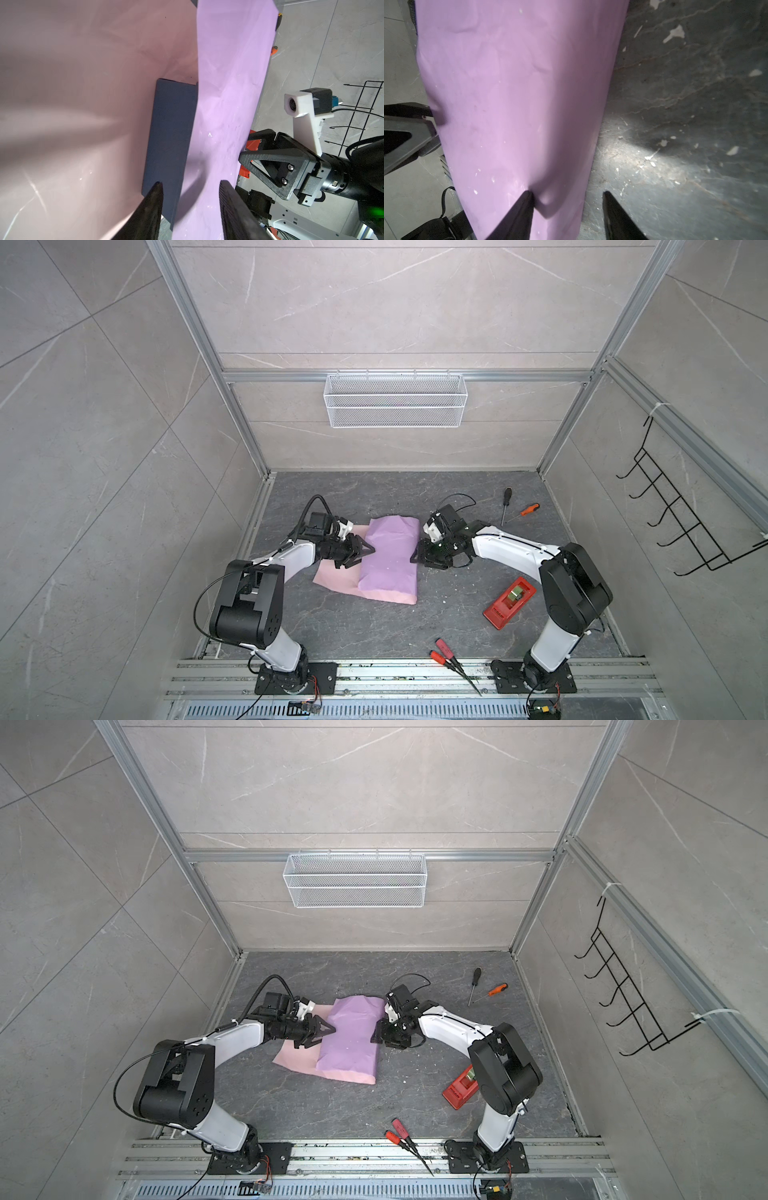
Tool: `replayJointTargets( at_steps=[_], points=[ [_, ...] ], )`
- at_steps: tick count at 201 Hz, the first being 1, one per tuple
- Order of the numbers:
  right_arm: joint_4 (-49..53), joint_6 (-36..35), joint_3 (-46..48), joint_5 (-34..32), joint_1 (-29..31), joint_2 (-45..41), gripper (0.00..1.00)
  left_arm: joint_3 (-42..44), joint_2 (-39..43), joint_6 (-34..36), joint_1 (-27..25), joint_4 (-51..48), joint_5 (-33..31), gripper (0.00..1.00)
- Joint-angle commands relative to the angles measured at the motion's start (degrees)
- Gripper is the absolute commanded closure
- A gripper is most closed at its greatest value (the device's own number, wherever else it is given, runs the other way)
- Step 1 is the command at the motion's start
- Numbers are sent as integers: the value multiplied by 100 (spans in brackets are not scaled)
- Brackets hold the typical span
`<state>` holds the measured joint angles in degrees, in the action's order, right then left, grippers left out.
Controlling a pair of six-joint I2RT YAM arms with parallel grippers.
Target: Wrap the gift box in paper
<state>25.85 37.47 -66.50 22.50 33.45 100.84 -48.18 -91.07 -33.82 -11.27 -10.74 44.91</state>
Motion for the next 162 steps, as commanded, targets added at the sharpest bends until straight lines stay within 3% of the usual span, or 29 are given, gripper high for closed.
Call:
replayJointTargets(
  at_steps=[1, 62, 100, 162],
  points=[
    [225, -91, 7, -176, -32, 143, 45, -33, 272, 248, 23, -68, 19, 58],
    [262, -100, -8, -167, -32, 129, 45, -44, 259, 284, 178, -86, -60, 78],
    [289, -106, -91, -167, -36, 106, 45, -18, 136, 535, 149, -178, -312, 96],
    [255, -61, -244, -71, -19, -122, 43, 63, 47, 670, -121, -192, -466, 99]
  ],
)
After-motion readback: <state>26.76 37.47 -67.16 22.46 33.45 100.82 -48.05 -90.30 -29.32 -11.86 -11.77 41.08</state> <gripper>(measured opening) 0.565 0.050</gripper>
